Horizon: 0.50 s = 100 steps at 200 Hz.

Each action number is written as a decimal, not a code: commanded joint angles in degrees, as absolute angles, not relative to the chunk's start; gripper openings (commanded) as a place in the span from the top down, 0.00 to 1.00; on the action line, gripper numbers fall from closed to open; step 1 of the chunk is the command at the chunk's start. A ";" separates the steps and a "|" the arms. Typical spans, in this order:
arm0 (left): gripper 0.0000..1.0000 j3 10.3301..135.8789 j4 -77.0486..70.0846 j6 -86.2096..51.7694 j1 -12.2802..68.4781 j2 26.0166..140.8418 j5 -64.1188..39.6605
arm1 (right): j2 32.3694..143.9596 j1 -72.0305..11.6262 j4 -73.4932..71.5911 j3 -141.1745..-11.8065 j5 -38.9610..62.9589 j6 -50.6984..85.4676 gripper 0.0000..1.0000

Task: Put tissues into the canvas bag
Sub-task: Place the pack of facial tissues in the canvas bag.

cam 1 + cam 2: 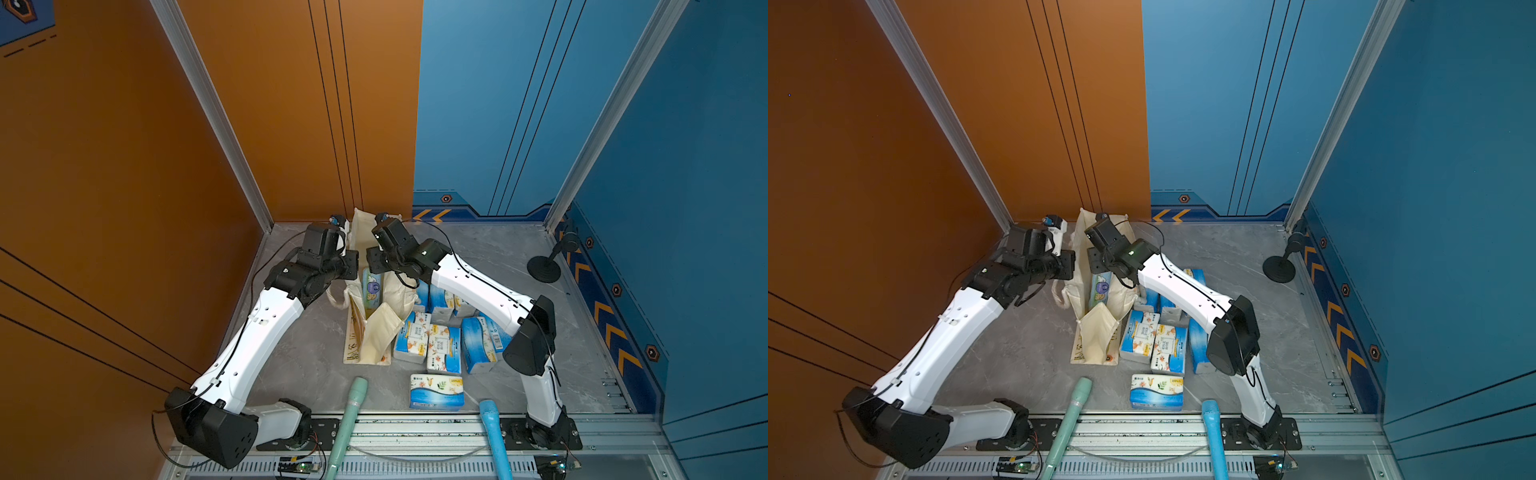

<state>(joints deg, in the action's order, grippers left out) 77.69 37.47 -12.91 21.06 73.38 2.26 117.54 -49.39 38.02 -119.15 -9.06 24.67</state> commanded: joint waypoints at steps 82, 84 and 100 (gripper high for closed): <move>1.00 76.04 36.56 -10.50 20.04 70.76 1.12 | 85.86 -38.73 35.53 -91.55 -10.15 18.36 0.41; 1.00 76.03 36.54 -10.47 19.97 70.75 1.07 | 85.21 -38.27 35.69 -90.81 -10.36 18.41 0.41; 1.00 75.69 36.34 -10.47 19.78 70.60 0.63 | 80.90 -35.11 36.86 -85.21 -11.36 19.08 0.41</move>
